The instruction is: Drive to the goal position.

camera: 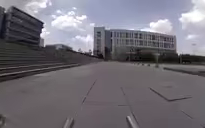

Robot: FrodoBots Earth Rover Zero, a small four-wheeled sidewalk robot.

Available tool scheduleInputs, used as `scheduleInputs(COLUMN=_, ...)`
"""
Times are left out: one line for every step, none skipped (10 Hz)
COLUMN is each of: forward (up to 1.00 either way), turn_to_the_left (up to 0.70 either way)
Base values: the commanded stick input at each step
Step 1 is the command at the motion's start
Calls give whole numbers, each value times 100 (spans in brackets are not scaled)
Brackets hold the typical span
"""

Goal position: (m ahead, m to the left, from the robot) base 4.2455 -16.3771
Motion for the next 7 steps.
scheduleInputs(forward=70, turn_to_the_left=0)
scheduleInputs(forward=70, turn_to_the_left=0)
scheduleInputs(forward=70, turn_to_the_left=0)
scheduleInputs(forward=70, turn_to_the_left=0)
scheduleInputs(forward=70, turn_to_the_left=0)
scheduleInputs(forward=70, turn_to_the_left=0)
scheduleInputs(forward=70, turn_to_the_left=0)
